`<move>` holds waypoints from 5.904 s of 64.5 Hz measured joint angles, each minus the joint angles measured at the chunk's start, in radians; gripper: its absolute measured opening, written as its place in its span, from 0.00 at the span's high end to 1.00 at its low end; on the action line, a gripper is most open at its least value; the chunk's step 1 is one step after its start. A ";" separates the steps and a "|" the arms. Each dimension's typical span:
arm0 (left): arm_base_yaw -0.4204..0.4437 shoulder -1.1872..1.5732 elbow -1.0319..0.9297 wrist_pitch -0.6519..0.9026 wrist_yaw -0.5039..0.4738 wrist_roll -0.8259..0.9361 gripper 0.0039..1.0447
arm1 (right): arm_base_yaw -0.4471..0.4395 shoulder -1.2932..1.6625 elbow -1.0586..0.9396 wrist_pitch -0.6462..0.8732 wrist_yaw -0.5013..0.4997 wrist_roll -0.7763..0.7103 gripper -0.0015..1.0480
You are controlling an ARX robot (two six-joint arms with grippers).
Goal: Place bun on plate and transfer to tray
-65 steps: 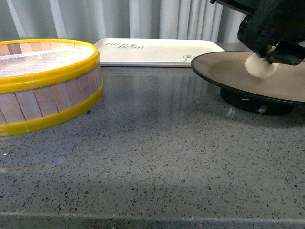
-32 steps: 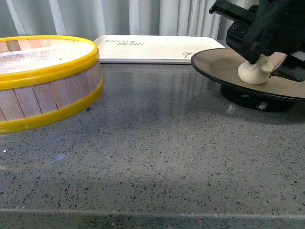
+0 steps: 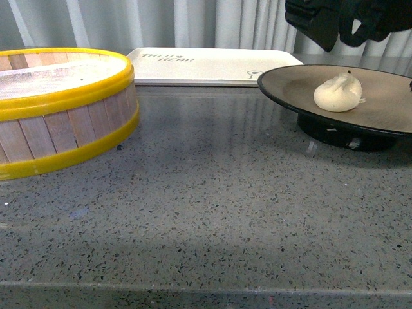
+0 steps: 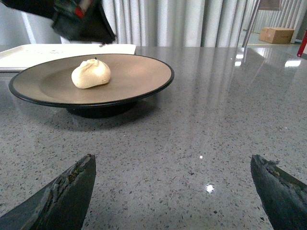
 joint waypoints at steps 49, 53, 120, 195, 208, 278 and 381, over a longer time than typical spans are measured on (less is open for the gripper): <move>0.612 -1.150 -1.308 0.662 0.112 -0.072 0.30 | 0.000 0.000 0.000 0.000 0.000 0.000 0.08; 0.710 -1.217 -1.410 0.719 0.203 -0.093 0.41 | 0.000 0.000 0.000 0.000 0.000 0.000 0.08; 0.791 -1.656 -1.889 0.726 0.254 -0.124 0.96 | 0.000 0.000 0.000 0.000 0.000 0.000 0.08; 0.791 -2.025 -1.922 0.415 0.254 -0.126 0.56 | 0.000 0.000 0.000 0.000 0.000 0.000 0.08; 0.791 -2.025 -1.922 0.415 0.252 -0.125 0.21 | 0.121 0.253 0.148 -0.098 0.479 0.016 0.08; 0.791 -2.025 -1.922 0.415 0.254 -0.125 0.06 | -0.083 1.343 0.634 0.339 -0.364 1.206 0.08; 0.791 -2.025 -1.922 0.415 0.254 -0.125 0.06 | -0.019 1.899 1.463 0.257 -0.389 1.250 0.97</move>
